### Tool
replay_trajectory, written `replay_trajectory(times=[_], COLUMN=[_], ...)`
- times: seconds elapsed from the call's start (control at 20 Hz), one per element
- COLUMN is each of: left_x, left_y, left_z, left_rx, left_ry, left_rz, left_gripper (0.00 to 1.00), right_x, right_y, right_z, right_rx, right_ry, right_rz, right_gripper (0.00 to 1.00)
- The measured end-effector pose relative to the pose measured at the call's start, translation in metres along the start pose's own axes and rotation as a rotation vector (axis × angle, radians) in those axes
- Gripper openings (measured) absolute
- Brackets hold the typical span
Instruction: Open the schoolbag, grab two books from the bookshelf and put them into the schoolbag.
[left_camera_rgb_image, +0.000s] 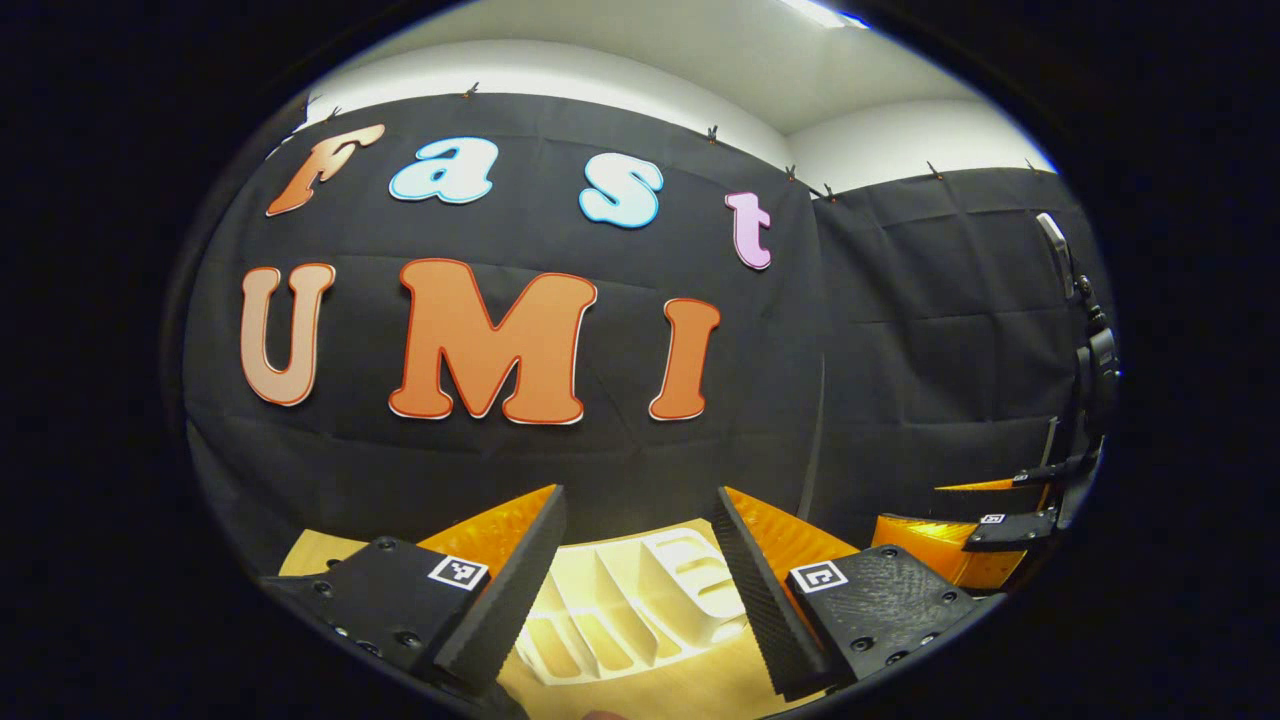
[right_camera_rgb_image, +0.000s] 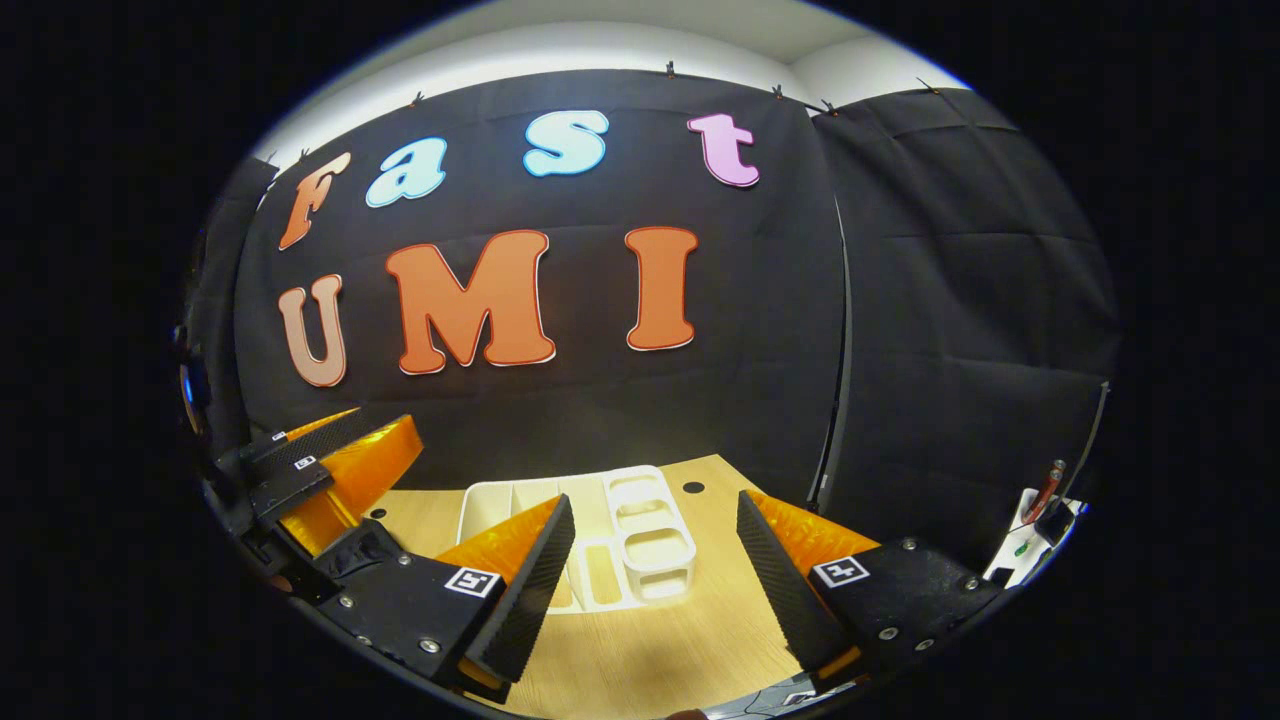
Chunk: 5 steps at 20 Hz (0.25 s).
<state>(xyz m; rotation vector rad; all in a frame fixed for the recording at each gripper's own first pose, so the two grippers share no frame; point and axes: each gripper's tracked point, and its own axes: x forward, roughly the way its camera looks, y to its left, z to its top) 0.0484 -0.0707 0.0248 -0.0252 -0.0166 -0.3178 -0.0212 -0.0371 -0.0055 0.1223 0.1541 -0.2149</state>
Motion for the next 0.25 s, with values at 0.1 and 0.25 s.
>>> replay_trajectory(times=[0.1, 0.25], left_x=[-0.004, -0.007], left_y=[0.01, 0.02], left_z=[-0.004, -0.006], left_rx=[0.004, 0.015], left_ry=[-0.004, -0.003], left_rz=[0.015, 0.028], left_gripper=[0.94, 0.95], right_x=[0.007, 0.014], right_y=[0.008, 0.018], right_z=[-0.003, -0.003], right_rx=[-0.015, -0.009], right_ry=[-0.002, -0.012], right_rz=[0.006, 0.011], right_gripper=[0.98, 0.98])
